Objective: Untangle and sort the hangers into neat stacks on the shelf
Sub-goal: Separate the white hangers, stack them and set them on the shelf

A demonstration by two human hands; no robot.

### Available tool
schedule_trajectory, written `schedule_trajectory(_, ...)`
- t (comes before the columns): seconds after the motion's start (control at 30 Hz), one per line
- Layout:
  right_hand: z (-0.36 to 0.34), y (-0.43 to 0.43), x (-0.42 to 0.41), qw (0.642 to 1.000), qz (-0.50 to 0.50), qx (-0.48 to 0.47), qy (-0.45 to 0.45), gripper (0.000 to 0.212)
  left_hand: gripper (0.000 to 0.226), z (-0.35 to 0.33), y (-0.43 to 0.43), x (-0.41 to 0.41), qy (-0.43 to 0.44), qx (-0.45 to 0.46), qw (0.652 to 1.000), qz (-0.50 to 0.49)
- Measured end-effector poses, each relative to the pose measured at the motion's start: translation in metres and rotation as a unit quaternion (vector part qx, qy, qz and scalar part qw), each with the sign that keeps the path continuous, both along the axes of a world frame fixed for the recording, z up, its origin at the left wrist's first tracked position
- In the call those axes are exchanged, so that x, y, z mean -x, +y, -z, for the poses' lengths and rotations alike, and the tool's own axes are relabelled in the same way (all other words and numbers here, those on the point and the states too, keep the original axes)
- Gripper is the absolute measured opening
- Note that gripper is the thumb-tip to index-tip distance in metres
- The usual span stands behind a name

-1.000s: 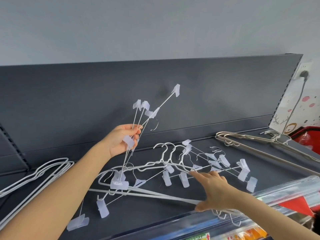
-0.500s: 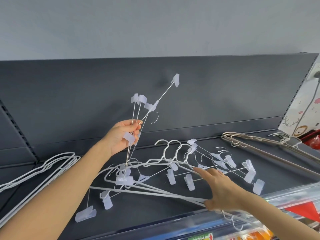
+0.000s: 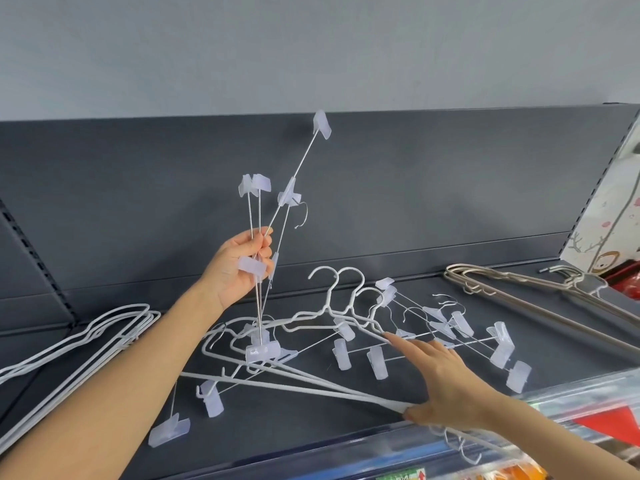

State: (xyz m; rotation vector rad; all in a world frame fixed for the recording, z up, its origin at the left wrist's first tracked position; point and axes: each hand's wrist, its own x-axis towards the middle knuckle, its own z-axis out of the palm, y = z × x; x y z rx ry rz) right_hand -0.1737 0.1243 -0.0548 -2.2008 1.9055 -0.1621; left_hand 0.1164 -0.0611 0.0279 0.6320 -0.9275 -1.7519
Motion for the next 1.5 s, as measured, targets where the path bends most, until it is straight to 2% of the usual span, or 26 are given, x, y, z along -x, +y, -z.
schedule_trajectory(0.13, 0.0, -0.004, 0.018, 1.0, 0.006, -0.012, -0.002, 0.11, 0.012, -0.006, -0.002, -0.003, 0.021, -0.001, 1.0, 0.017)
schedule_trajectory(0.23, -0.001, -0.005, 0.03, 0.999, 0.017, -0.013, 0.026, 0.113, 0.044, -0.008, -0.004, -0.008, 0.039, 0.012, 0.999, 0.035)
schedule_trajectory(0.47, 0.0, -0.014, 0.043, 0.998, 0.046, -0.023, 0.041, 0.119, 0.048, -0.004, -0.002, -0.008, 0.061, 0.018, 0.997, 0.032)
schedule_trajectory(0.6, 0.006, -0.018, 0.049, 0.998, 0.053, -0.02, 0.012, 0.117, 0.048, -0.003, 0.001, -0.011, 0.06, 0.018, 0.998, 0.027)
schedule_trajectory(0.8, -0.003, -0.019, 0.055, 0.995, 0.014, 0.024, -0.095, 0.102, 0.046, -0.002, 0.005, -0.019, 0.054, 0.018, 0.998, 0.017)
schedule_trajectory(0.87, -0.004, -0.018, 0.056, 0.993, 0.004, 0.023, -0.117, 0.095, 0.035, -0.002, 0.007, -0.02, 0.058, 0.018, 0.998, 0.009)
schedule_trajectory(0.93, -0.004, -0.017, 0.059, 0.994, 0.002, 0.02, -0.109, 0.095, 0.007, -0.004, 0.01, -0.019, 0.063, 0.014, 0.998, -0.01)
schedule_trajectory(1.1, -0.003, -0.019, 0.067, 0.998, 0.004, -0.027, -0.064, 0.104, 0.02, -0.006, 0.013, -0.02, 0.061, 0.024, 0.997, -0.027)
schedule_trajectory(1.27, -0.005, -0.02, 0.074, 0.991, 0.026, -0.041, -0.125, 0.105, 0.019, -0.011, 0.012, -0.017, 0.06, 0.036, 0.997, -0.038)
schedule_trajectory(1.33, -0.002, -0.019, 0.076, 0.991, 0.019, -0.049, -0.122, 0.104, 0.019, -0.013, 0.011, -0.015, 0.055, 0.037, 0.997, -0.041)
schedule_trajectory(1.5, 0.001, -0.02, 0.077, 0.996, 0.017, -0.039, -0.075, 0.104, 0.018, -0.014, 0.008, -0.014, -0.025, 0.035, 0.998, -0.039)
